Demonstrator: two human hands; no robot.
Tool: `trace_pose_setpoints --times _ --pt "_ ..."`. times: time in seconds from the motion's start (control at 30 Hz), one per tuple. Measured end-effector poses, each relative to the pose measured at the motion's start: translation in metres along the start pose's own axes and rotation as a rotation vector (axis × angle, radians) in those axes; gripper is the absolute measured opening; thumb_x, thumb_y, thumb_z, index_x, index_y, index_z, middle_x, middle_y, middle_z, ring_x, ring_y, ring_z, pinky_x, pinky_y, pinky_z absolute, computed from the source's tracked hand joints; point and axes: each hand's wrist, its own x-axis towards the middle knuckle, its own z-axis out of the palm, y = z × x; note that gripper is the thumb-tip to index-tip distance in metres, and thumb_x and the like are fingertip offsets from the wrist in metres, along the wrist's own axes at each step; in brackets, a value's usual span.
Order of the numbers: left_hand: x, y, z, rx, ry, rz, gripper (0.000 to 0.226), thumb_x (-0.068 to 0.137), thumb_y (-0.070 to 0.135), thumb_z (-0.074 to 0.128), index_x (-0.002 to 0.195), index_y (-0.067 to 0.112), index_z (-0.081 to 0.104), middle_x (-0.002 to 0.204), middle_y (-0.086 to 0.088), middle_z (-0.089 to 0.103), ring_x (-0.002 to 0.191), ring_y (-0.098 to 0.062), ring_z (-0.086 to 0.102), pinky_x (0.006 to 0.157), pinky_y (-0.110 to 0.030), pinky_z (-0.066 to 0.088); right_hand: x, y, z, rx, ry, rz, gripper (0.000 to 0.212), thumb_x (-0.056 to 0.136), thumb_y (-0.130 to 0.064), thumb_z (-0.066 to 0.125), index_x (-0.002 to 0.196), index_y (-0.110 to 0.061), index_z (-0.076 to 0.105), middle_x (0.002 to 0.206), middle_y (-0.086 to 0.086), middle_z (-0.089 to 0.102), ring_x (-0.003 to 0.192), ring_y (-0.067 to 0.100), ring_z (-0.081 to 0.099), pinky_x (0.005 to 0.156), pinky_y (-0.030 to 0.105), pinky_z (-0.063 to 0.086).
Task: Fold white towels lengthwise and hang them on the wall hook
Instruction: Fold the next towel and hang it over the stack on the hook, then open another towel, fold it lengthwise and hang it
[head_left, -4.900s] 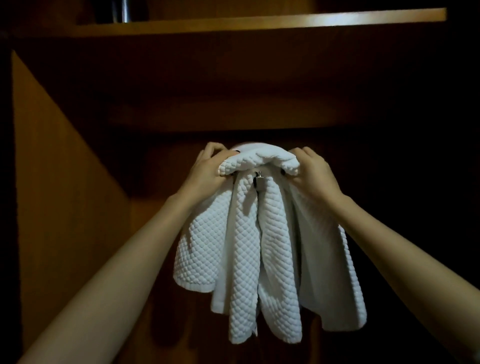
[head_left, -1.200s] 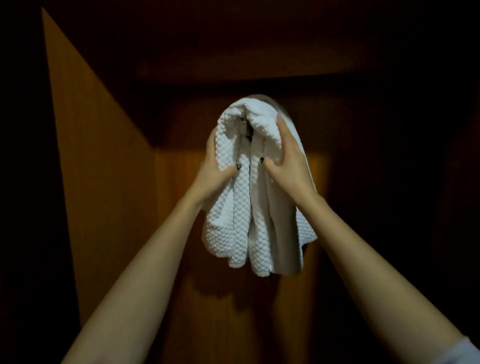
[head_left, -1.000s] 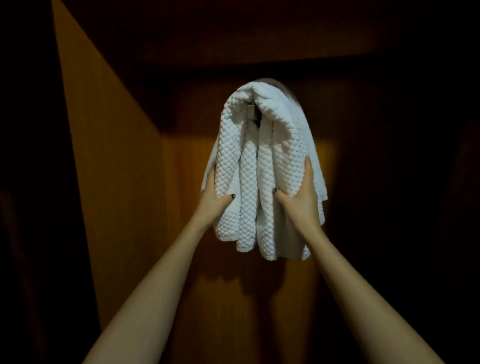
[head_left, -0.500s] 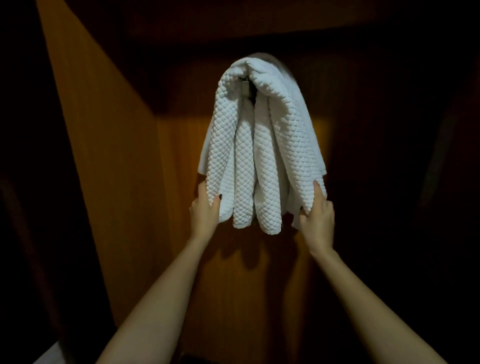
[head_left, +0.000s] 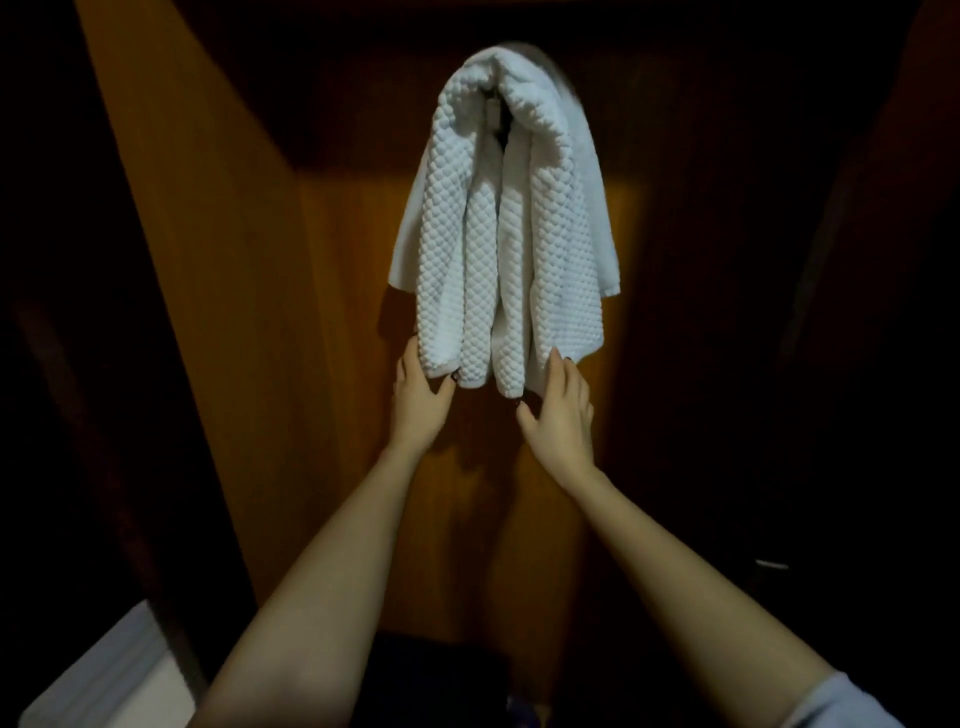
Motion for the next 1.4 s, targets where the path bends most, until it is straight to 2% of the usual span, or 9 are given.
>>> trace_pose_setpoints --times 0.13,0.27,0.47,0.63,0.8,0.93,1.03,1.2,1.4 --pt "-0.033 -0.006 -0.037 0.305 -0.119 0.127 0.064 0.092 0.031 0.056 0.148 0.019 0.028 0.152 -0.004 0.032 0.138 -0.023 0.031 0.113 -0.044 0.028 -0.032 -0.011 -0.002 -0.129 -0.061 0.012 0.069 0.096 -0.024 0.053 0.153 -0.01 0.016 0.158 0.02 0.014 0.146 0.034 0.01 0.117 0.05 0.018" --pt "-0.086 -0.014 -0.093 0.6 -0.31 0.201 0.059 0.095 0.035 0.049 0.148 0.024 0.026 0.155 -0.001 0.026 0.142 -0.019 0.022 0.116 -0.049 0.02 -0.083 -0.025 0.006 -0.252 -0.254 -0.022 0.062 0.097 -0.027 0.051 0.151 -0.015 0.026 0.157 0.019 0.017 0.147 0.036 0.005 0.117 0.054 0.014" --pt "-0.205 -0.057 -0.181 0.768 -0.503 0.087 0.06 0.095 0.034 0.05 0.149 0.029 0.024 0.156 0.002 0.021 0.144 -0.021 0.015 0.115 -0.055 0.016 -0.174 -0.064 0.055 -0.374 -0.658 -0.165 0.058 0.098 -0.035 0.052 0.15 -0.021 0.031 0.158 0.018 0.018 0.148 0.036 -0.004 0.117 0.057 0.007" --pt "-0.302 -0.109 -0.245 0.88 -0.637 -0.139 0.062 0.094 0.034 0.052 0.149 0.029 0.024 0.157 0.0 0.02 0.145 -0.024 0.014 0.114 -0.053 0.019 -0.257 -0.097 0.105 -0.296 -0.9 -0.258 0.06 0.097 -0.033 0.051 0.152 -0.028 0.026 0.159 0.016 0.015 0.148 0.037 -0.004 0.116 0.058 0.005" --pt "-0.38 -0.153 -0.296 0.933 -0.643 -0.324 0.063 0.091 0.031 0.055 0.148 0.026 0.029 0.155 0.0 0.026 0.144 -0.024 0.017 0.112 -0.054 0.021 -0.322 -0.126 0.153 -0.303 -1.124 -0.346 0.061 0.098 -0.031 0.05 0.152 -0.028 0.024 0.159 0.016 0.015 0.147 0.037 0.002 0.116 0.058 0.01" --pt "-0.423 -0.187 -0.324 0.937 -0.586 -0.427 0.062 0.092 0.03 0.056 0.147 0.022 0.03 0.154 -0.003 0.028 0.142 -0.023 0.022 0.111 -0.051 0.026 -0.362 -0.154 0.201 -0.267 -1.215 -0.407 0.059 0.098 -0.032 0.049 0.152 -0.027 0.026 0.157 0.016 0.02 0.146 0.038 0.007 0.115 0.057 0.016" --pt "-0.456 -0.215 -0.345 0.895 -0.579 -0.569 0.063 0.094 0.031 0.056 0.149 0.023 0.026 0.156 -0.003 0.024 0.144 -0.025 0.017 0.112 -0.056 0.019 -0.395 -0.176 0.239 -0.235 -1.292 -0.451 0.057 0.096 -0.033 0.05 0.149 -0.025 0.03 0.155 0.013 0.023 0.144 0.037 0.012 0.114 0.054 0.019" --pt "-0.486 -0.268 -0.396 0.884 -0.554 -0.789 0.063 0.096 0.032 0.053 0.15 0.024 0.023 0.158 -0.002 0.02 0.146 -0.023 0.012 0.113 -0.058 0.017 -0.431 -0.22 0.31 -0.206 -1.365 -0.517 0.05 0.101 -0.032 0.04 0.15 -0.024 0.031 0.149 0.016 0.03 0.141 0.036 0.017 0.112 0.05 0.023" --pt "-0.478 -0.345 -0.453 0.866 -0.466 -1.01 0.061 0.095 0.028 0.055 0.148 0.021 0.025 0.155 -0.003 0.025 0.144 -0.023 0.018 0.113 -0.056 0.02 -0.442 -0.275 0.427 -0.174 -1.406 -0.699 0.053 0.097 -0.038 0.047 0.146 -0.024 0.032 0.149 0.017 0.032 0.14 0.035 0.022 0.11 0.05 0.029"
